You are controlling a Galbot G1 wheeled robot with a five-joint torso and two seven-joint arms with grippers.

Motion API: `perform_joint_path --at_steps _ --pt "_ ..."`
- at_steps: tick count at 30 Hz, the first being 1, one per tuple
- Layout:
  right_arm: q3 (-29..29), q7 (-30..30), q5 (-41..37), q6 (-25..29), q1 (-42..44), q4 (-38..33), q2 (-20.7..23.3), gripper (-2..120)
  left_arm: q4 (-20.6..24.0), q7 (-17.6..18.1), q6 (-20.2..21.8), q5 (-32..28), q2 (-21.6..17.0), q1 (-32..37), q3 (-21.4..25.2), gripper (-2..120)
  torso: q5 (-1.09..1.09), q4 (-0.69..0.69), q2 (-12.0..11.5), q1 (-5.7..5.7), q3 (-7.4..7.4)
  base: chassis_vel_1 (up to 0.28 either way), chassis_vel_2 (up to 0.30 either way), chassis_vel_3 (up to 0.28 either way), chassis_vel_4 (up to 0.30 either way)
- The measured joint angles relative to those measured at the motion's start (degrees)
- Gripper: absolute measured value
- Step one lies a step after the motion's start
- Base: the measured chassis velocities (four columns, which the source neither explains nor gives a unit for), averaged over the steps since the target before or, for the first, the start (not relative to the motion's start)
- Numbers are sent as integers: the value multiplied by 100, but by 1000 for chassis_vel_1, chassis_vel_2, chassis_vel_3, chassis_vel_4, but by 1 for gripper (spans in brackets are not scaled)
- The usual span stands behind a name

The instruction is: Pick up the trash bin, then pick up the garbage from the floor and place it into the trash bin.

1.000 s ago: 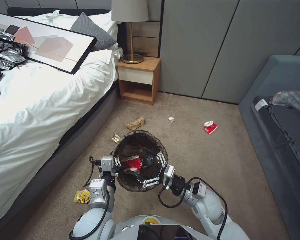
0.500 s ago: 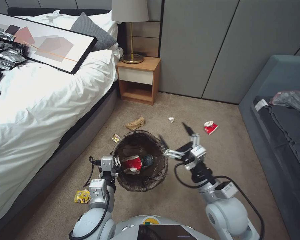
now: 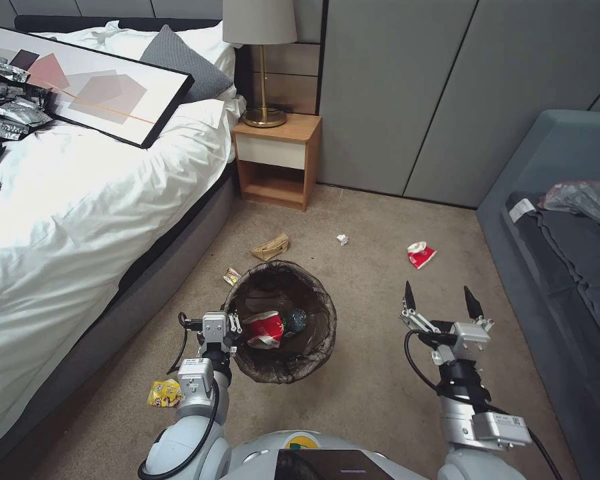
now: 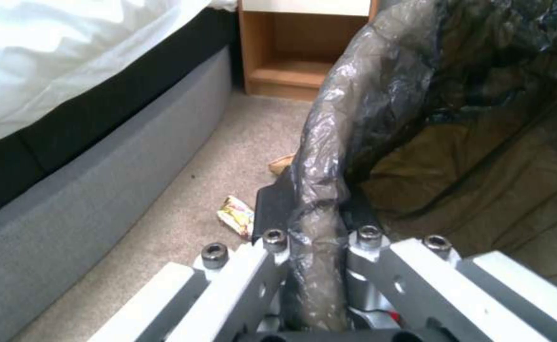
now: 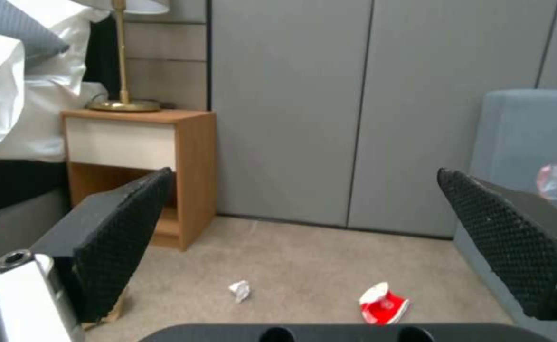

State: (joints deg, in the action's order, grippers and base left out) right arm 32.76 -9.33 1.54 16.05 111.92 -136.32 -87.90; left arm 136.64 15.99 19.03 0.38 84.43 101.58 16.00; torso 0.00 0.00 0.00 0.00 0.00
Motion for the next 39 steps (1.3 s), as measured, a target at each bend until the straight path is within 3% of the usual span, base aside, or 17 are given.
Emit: perform_joint_path --at_steps 8,25,39 --pt "-17 171 249 402 119 207 -265 100 0 0 0 0 0 0 0 3 0 0 0 0 0 0 0 0 0" --pt "348 345 -45 409 -79 220 -195 100 0 0 0 0 0 0 0 3 0 0 0 0 0 -5 9 10 -6" --pt "494 447 -177 373 -188 214 -140 100 0 0 0 0 0 -1 0 3 2 1 0 0 1 -178 180 175 -176"
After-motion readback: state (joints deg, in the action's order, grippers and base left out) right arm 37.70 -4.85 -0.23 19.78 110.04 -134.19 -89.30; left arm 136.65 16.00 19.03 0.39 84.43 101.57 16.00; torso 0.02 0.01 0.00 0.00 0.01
